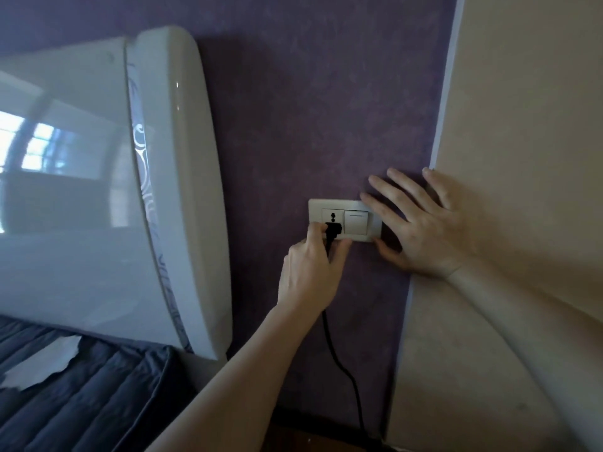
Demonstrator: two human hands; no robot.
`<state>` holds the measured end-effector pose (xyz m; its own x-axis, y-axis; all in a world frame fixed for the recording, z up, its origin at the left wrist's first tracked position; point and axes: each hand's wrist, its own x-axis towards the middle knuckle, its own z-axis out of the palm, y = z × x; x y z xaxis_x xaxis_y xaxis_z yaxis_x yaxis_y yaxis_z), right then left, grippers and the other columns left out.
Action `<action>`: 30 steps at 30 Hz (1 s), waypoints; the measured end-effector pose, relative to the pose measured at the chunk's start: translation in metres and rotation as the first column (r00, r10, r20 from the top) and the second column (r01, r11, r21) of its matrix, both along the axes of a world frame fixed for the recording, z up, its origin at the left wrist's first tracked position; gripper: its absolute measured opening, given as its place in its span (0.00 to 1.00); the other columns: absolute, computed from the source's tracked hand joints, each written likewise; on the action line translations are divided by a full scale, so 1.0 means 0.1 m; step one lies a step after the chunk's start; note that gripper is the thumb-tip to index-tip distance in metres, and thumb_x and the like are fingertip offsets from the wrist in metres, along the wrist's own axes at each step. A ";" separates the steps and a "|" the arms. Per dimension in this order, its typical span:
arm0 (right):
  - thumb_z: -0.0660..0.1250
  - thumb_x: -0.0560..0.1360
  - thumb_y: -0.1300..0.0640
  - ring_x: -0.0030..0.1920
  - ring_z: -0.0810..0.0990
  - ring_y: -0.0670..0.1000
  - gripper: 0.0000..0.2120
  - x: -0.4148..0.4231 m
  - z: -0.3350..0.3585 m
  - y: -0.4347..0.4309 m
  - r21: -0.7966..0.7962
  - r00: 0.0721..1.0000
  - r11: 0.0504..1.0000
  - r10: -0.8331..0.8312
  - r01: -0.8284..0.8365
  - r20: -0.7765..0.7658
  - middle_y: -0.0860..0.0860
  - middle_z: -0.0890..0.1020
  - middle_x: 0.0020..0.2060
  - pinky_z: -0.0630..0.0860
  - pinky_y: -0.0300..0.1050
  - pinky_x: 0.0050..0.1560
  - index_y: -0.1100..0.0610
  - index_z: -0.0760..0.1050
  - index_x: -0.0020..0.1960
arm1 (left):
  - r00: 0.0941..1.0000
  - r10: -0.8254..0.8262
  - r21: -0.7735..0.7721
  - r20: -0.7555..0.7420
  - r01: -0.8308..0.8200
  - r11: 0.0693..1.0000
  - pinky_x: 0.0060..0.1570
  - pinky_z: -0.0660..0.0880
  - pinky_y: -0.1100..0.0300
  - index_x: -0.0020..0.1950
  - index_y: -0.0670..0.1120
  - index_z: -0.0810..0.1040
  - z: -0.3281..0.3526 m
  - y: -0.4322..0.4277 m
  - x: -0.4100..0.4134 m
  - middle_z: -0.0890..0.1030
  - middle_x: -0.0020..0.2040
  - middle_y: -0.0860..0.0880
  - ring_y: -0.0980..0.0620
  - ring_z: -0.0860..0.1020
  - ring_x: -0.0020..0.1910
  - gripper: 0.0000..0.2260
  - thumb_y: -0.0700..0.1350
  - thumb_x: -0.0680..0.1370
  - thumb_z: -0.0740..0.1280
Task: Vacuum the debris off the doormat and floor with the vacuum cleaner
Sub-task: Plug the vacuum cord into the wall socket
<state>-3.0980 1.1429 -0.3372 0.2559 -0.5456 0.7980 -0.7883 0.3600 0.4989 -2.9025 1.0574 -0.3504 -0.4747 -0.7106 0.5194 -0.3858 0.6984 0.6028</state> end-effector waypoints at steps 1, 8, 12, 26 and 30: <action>0.64 0.77 0.45 0.78 0.67 0.55 0.29 0.02 0.01 0.02 0.019 1.000 1.000 -0.004 0.003 0.015 0.52 0.69 0.77 0.58 0.61 0.78 0.52 0.71 0.76 | 1.000 -0.012 -0.014 0.009 0.013 1.000 0.53 0.78 0.55 0.66 0.49 0.70 0.00 -0.01 0.04 0.83 0.56 0.52 0.53 0.81 0.53 0.19 0.58 0.80 0.63; 0.69 0.73 0.51 0.78 0.66 0.55 0.37 0.41 0.33 0.29 0.249 0.900 0.961 0.002 -0.123 0.436 0.54 0.71 0.76 0.56 0.59 0.80 0.55 0.64 0.80 | 0.941 -0.049 -0.121 0.336 0.094 0.988 0.65 0.72 0.52 0.75 0.47 0.64 0.35 0.03 0.33 0.70 0.71 0.49 0.47 0.70 0.68 0.27 0.59 0.80 0.61; 0.70 0.73 0.49 0.76 0.68 0.58 0.39 0.61 0.84 0.54 0.414 0.795 0.896 -0.130 -0.162 0.593 0.56 0.73 0.74 0.65 0.61 0.76 0.55 0.62 0.80 | 0.861 -0.016 -0.168 0.509 0.117 0.979 0.68 0.69 0.49 0.76 0.48 0.63 0.96 0.22 0.46 0.68 0.74 0.50 0.49 0.67 0.72 0.29 0.61 0.80 0.58; 0.62 0.77 0.44 0.73 0.73 0.56 0.28 1.70 3.04 1.80 0.613 0.596 0.780 -0.436 -0.123 0.675 0.54 0.77 0.70 0.67 0.58 0.74 0.55 0.73 0.74 | 0.746 -0.260 -0.061 0.614 0.373 0.926 0.67 0.67 0.50 0.73 0.51 0.67 3.31 1.10 1.02 0.73 0.70 0.51 0.50 0.71 0.69 0.27 0.61 0.77 0.59; 0.53 0.78 0.40 0.74 0.71 0.56 0.31 1.88 3.25 2.04 0.630 0.513 0.774 -0.514 -0.069 0.688 0.53 0.75 0.72 0.65 0.58 0.75 0.53 0.70 0.76 | 0.728 -0.297 -0.058 0.618 0.418 0.906 0.66 0.69 0.49 0.73 0.50 0.67 3.52 1.23 1.09 0.73 0.69 0.51 0.50 0.71 0.68 0.28 0.61 0.76 0.57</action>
